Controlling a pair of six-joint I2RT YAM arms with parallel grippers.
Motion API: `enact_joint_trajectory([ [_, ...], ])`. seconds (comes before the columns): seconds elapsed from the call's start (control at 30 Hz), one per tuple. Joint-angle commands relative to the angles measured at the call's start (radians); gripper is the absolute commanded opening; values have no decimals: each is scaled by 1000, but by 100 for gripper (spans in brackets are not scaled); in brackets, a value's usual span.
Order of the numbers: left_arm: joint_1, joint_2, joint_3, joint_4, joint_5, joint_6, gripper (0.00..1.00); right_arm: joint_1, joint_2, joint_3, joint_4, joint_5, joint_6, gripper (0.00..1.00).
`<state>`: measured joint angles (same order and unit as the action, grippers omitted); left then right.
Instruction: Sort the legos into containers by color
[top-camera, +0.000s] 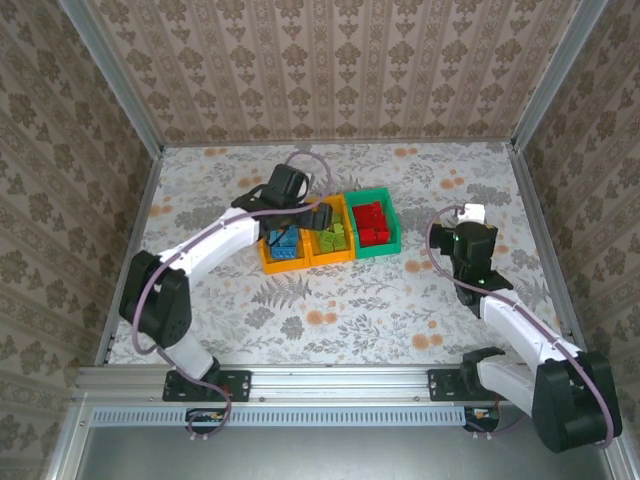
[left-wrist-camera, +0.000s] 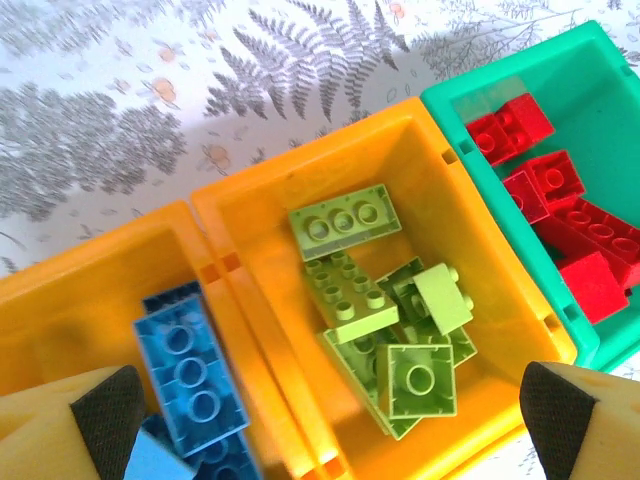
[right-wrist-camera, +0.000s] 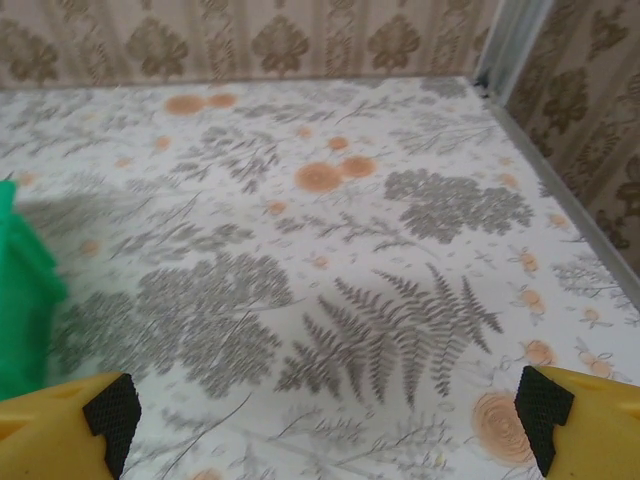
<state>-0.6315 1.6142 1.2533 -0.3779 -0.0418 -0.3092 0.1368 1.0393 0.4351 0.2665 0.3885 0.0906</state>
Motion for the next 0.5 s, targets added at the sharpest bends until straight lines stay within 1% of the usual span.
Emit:
enact_joint_trajectory([
  [0.0,-16,-92,-69,69,-123,117,100,-58,24,-89,236,-54,-21,100],
  [0.07,-20,-141,-117,90,-181,147,100,-88,47,-139,335,-74,-8,100],
  [0.17,-23,-214,-198,128,-260,183,100,-119,109,-164,421,-75,14,100],
  [0.27,-22,-282,-269,153,-368,185,100,-132,186,-138,465,-88,21,100],
  [0.33,-21,-325,-312,164,-420,187,100,-136,238,-120,512,-104,22,100],
  [0.4,-22,-366,-352,177,-475,189,100,-141,294,-91,519,-130,36,100],
  [0.47,-20,-403,-385,182,-548,187,100,-139,400,-93,616,-186,21,100],
])
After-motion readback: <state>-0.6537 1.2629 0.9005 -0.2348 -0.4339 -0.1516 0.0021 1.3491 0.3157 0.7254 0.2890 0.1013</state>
